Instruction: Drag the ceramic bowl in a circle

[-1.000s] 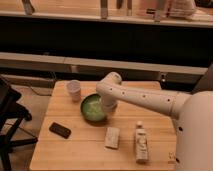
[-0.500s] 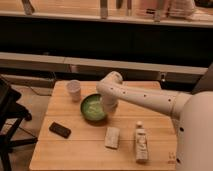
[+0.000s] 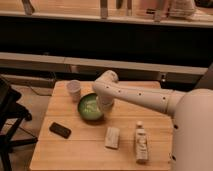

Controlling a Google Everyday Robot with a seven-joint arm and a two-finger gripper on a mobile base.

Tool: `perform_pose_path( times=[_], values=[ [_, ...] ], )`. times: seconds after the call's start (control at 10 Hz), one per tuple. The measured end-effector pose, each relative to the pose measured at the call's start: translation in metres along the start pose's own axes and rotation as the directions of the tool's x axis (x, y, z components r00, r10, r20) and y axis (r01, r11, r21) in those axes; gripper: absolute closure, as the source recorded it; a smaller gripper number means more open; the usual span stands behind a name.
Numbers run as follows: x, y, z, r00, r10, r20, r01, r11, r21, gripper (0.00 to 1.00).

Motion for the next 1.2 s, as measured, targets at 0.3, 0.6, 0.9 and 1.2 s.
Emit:
perform_pose_path(
  times=[0.3, 0.6, 0.9, 1.2],
  values=[
    [0.0, -0.004, -0.003, 1.0, 0.01, 0.006, -0.01, 1.0, 0.004, 0.99],
    [-0.005, -0.008, -0.003, 1.0, 0.006, 0.006, -0.006, 1.0, 0.006, 0.99],
    [0.01, 0.005, -0.006, 1.0, 0.014, 0.01, -0.014, 1.0, 0.013, 0.99],
    [0.015, 0.009, -0.007, 1.0, 0.023, 0.016, -0.023, 1.0, 0.018, 0.99]
  ],
)
